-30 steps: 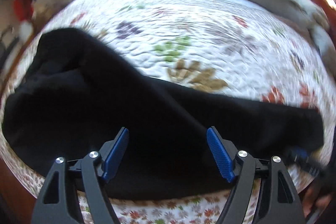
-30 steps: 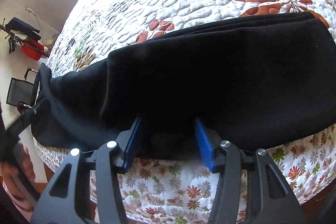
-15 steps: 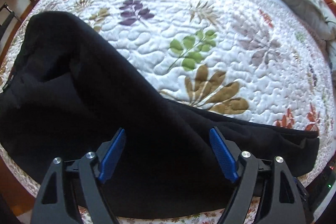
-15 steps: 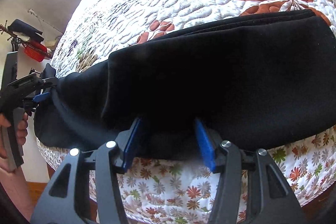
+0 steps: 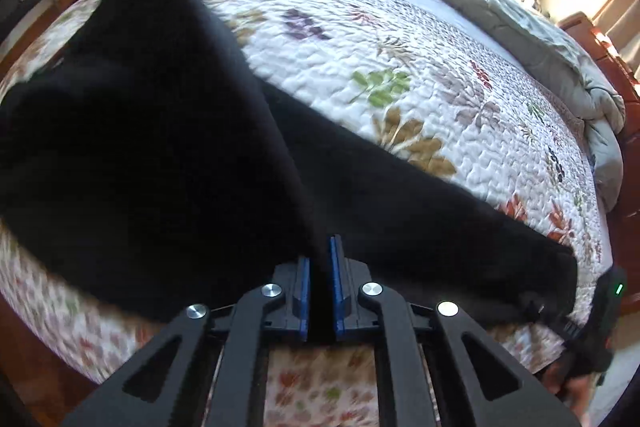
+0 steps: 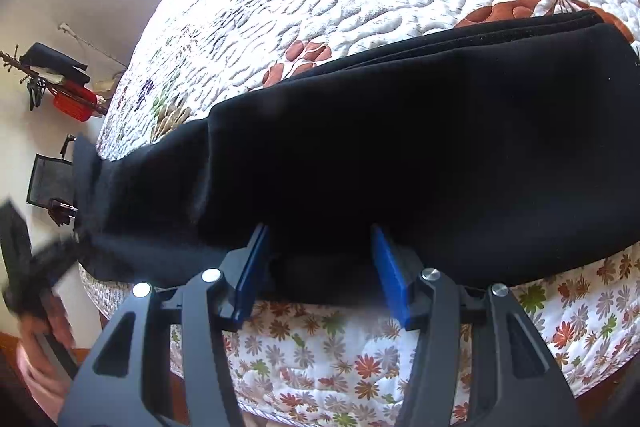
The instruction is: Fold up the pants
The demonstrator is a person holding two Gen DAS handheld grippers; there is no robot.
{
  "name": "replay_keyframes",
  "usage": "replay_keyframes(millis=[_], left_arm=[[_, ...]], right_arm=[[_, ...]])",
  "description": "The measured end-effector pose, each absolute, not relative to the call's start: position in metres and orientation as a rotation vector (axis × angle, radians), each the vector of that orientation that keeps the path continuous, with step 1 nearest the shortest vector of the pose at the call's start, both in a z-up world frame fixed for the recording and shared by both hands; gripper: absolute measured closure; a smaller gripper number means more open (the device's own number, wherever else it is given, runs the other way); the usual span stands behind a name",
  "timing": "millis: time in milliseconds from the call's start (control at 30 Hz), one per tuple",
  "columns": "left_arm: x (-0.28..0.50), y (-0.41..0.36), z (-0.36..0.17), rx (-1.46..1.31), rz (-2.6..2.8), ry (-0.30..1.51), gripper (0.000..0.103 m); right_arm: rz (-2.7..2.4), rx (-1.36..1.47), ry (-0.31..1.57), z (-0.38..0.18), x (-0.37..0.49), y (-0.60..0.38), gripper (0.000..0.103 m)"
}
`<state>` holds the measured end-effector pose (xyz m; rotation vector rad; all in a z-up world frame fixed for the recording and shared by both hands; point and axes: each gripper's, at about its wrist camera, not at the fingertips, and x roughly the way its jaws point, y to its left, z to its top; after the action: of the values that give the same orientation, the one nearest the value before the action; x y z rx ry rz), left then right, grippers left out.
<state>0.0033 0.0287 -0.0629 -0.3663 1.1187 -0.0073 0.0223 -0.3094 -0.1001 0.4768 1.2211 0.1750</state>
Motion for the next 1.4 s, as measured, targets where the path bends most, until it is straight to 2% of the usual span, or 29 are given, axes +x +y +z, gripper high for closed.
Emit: replay_keyframes(millis=[200,333,500,633,700,733,767,800,833,867,1167,1333,1400], left_arm=[[-0.029,0.031,-0.084,-0.423,0.023,1.049,0.094],[-0.025,0.033,-0.087,-0.44,0.022,1.037,0.094],[-0.024,0.034,-0.093,-0.455,0.015,1.034,0.094],[-0.025,0.034,-0.091,-0.441,0.005,1.039,0.091],[-0.023,0.037,-0.088,-0.437,0.009,1.058,0.078],[-0.022,0.038,-0.087,-0.437,0.019,1.066,0.059],[-0.022,0.043,-0.084,-0.448,0.026,1.065,0.046],[-0.02,0.05,-0.078,-0.459,0.045,1.063,0.041],[-0.018,0.055,-0.074,-0.46,0.061,1.064,0.032],[-0.013,0.062,-0.07,-0.458,0.075,1.067,0.029],[0.086,0.134,-0.014,-0.38,0.249,1.046,0.022],[0.135,0.155,-0.011,-0.34,0.299,1.134,0.021],[0.145,0.163,-0.021,-0.407,0.274,1.165,0.038]], right_arm=[[0.205,0.354,1.198,-0.074,0.024,-0.281,0.048],[0.394,0.27,1.191,-0.054,0.026,-0.22,0.047],[0.517,0.207,1.276,-0.07,0.029,-0.149,0.053],[0.454,0.079,1.307,-0.087,0.032,-0.114,0.053],[0.428,0.03,1.304,-0.088,0.031,-0.106,0.053],[0.417,0.002,1.297,-0.089,0.03,-0.103,0.053],[0.41,-0.019,1.287,-0.088,0.028,-0.1,0.053],[0.404,-0.027,1.278,-0.088,0.025,-0.098,0.053],[0.4,-0.029,1.273,-0.088,0.024,-0.099,0.053],[0.396,-0.027,1.267,-0.088,0.023,-0.099,0.053],[0.393,-0.011,1.25,-0.089,0.013,-0.105,0.052],[0.396,0.003,1.251,-0.09,0.015,-0.108,0.052],[0.401,0.014,1.252,-0.09,0.017,-0.11,0.052]])
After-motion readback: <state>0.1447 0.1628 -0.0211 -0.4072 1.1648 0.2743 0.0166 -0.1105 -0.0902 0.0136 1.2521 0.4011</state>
